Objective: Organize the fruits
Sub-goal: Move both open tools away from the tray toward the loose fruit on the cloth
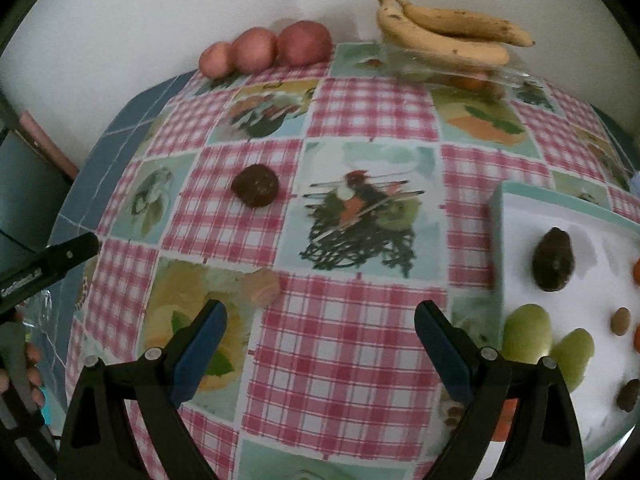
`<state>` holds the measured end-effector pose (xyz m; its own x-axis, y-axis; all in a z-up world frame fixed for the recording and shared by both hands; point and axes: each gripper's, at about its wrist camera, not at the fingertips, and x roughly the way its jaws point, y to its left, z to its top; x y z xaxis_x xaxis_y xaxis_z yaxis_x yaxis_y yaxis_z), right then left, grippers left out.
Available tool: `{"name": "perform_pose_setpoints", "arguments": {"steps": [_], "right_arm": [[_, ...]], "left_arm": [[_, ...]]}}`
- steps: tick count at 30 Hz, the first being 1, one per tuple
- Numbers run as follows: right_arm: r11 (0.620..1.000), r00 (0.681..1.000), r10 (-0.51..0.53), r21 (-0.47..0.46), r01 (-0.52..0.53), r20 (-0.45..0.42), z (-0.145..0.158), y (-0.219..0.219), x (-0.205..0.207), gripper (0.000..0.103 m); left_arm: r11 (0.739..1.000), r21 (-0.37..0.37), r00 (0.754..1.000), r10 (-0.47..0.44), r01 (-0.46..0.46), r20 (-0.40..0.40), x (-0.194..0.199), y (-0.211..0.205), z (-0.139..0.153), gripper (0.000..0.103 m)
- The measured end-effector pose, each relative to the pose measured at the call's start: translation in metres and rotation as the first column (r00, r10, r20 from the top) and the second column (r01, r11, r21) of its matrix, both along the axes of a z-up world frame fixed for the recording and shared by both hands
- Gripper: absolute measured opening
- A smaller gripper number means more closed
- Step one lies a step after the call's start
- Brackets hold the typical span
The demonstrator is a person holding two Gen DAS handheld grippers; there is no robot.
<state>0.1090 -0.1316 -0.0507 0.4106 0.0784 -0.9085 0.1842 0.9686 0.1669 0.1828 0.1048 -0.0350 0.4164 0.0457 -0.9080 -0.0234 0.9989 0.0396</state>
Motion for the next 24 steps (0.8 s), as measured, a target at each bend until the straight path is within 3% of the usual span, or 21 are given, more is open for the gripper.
{"name": "perform_pose_setpoints", "arguments": {"steps": [6, 15, 19, 24], "right_arm": [[1.0, 0.999, 0.026, -0.01, -0.026, -0.019, -0.014, 0.01, 0.005, 0.095], [0.992, 0.994, 0.094, -0.076, -0.098, -0.048, -0.035, 0.03, 0.01, 0.095], [0.98, 0.992, 0.118, -0.154, -0.124, -0.052, -0.041, 0.039, 0.012, 0.095], [0.982, 0.995, 0.097, -0.163, -0.099, -0.02, -0.042, 0.037, 0.013, 0.095]], "left_arm": [[0.999, 0.045, 0.999, 0.014, -0.012, -0.031, 0.003, 0.002, -0.015, 0.103], [1.0, 0.018, 0.999, 0.001, 0.0, -0.043, 0.007, -0.001, -0.021, 0.103], [1.0, 0.015, 0.999, 0.002, -0.001, -0.045, 0.007, 0.0, -0.022, 0.103], [1.0, 0.013, 0.999, 0.001, -0.001, -0.05, 0.006, -0.001, -0.024, 0.103]]}}
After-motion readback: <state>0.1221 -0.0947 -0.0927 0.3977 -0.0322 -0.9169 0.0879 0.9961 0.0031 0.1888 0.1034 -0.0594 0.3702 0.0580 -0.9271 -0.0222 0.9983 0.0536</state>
